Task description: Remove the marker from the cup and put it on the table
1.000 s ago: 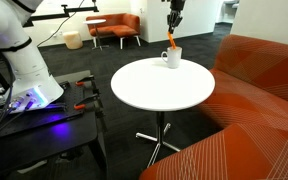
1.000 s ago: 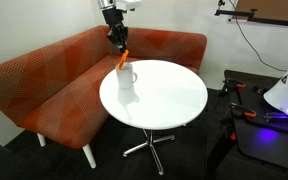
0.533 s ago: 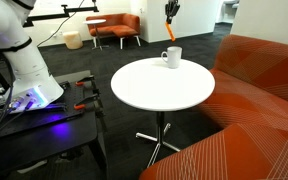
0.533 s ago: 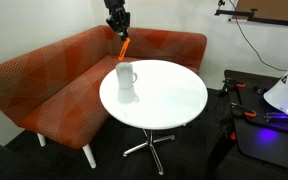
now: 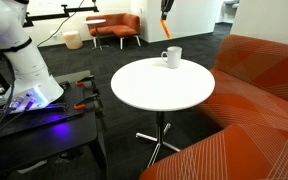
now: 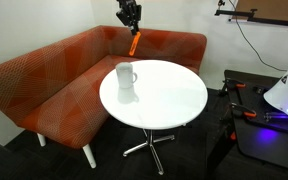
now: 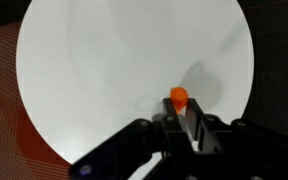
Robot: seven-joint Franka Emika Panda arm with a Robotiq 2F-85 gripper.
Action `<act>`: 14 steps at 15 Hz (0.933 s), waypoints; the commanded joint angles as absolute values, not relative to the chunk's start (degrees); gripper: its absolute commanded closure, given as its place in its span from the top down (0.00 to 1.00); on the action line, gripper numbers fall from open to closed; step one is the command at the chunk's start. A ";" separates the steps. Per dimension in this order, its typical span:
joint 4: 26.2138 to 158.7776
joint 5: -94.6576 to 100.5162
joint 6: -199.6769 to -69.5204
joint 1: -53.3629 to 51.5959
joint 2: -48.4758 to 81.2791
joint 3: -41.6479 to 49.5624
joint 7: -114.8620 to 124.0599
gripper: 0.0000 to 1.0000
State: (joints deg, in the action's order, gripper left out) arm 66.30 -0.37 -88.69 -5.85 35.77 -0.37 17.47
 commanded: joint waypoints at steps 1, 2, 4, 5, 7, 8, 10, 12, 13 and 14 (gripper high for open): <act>79.86 0.14 -92.63 -6.37 27.35 0.97 21.14 0.04; 82.41 0.46 -93.20 -6.49 26.11 1.17 21.75 0.04; 87.55 1.73 -95.73 -6.99 23.77 1.59 23.54 0.04; 90.35 2.39 -97.35 -7.14 22.60 1.64 24.38 0.04; 95.95 3.98 -101.17 -7.36 20.34 1.48 25.94 0.04; 98.60 4.88 -103.15 -7.63 19.38 1.51 27.10 0.04; 103.07 7.31 -106.85 -8.28 18.26 1.55 29.71 0.04; 106.77 10.00 -109.91 -9.09 17.57 1.57 32.96 0.04; 108.54 11.37 -111.41 -9.52 17.25 1.52 34.62 0.04; 110.05 12.74 -112.63 -9.95 16.96 1.46 36.21 0.04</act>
